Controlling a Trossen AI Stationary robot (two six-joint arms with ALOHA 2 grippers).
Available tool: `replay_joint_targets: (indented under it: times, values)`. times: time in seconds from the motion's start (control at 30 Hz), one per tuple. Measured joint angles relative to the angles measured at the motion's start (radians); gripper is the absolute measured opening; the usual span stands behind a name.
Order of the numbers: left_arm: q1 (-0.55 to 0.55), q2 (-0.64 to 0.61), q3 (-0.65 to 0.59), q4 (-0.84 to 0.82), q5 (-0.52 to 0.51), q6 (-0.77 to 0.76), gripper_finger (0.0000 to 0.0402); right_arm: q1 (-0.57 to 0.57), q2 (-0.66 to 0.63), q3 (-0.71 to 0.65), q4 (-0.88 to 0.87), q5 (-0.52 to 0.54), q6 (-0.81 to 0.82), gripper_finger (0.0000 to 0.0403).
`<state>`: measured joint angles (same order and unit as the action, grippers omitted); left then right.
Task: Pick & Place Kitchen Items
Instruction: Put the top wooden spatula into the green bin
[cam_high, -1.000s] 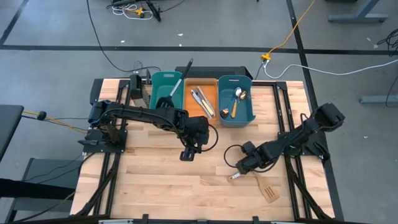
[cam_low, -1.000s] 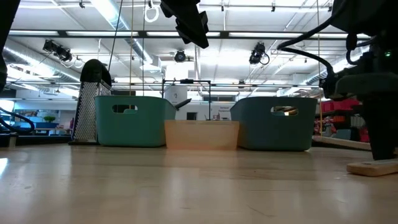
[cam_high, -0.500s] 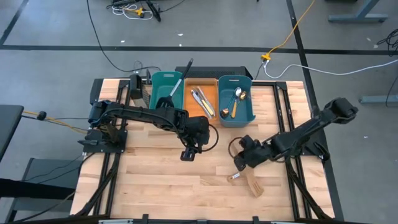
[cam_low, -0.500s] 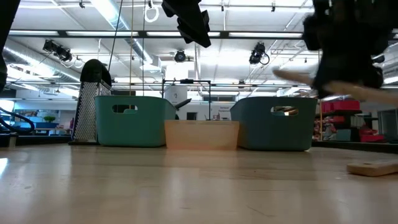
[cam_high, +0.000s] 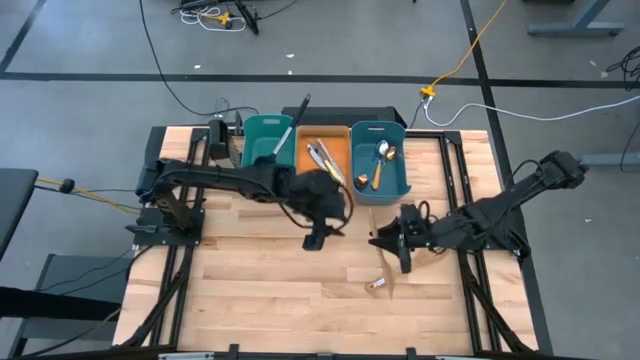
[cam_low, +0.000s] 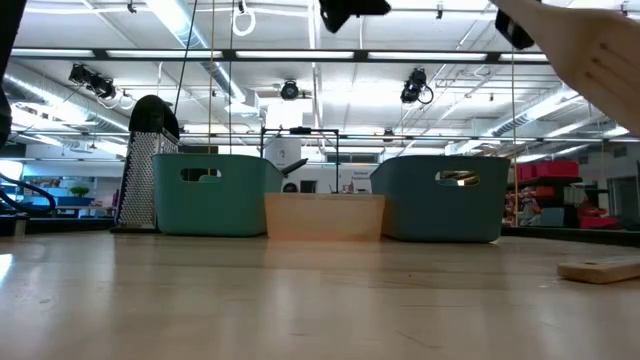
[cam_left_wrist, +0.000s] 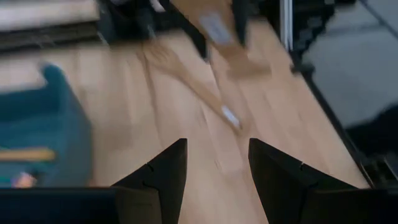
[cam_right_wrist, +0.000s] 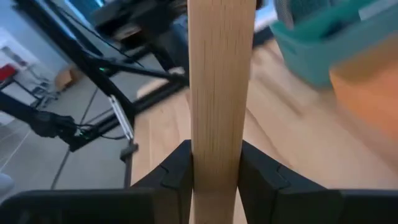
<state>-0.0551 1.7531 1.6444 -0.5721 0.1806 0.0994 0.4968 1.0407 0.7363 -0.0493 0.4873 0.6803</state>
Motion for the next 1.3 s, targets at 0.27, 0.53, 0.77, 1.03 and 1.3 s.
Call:
replay_joint_targets:
  times: [0.27,0.53,0.77,1.03,1.3]
  values:
    - [0.084,-0.095,0.000,0.092,0.015,-0.008,0.0177,0.042,-0.012,0.001,0.193,0.100,-0.273,0.0103]
    - [0.149,-0.113,0.000,0.230,0.183,-0.059,0.0177,0.051,-0.027,0.001,0.400,0.175,-0.557,0.0103]
    - [0.147,-0.110,0.000,0.265,0.210,-0.061,0.0177,0.046,-0.038,0.001,0.597,0.202,-0.757,0.0103]
    - [0.145,-0.110,0.000,0.300,0.211,-0.061,0.0177,0.005,-0.027,0.001,0.724,0.170,-0.846,0.0103]
    - [0.114,-0.096,0.001,0.389,0.201,-0.062,0.0177,-0.048,-0.010,0.001,0.729,0.116,-0.827,0.0103]
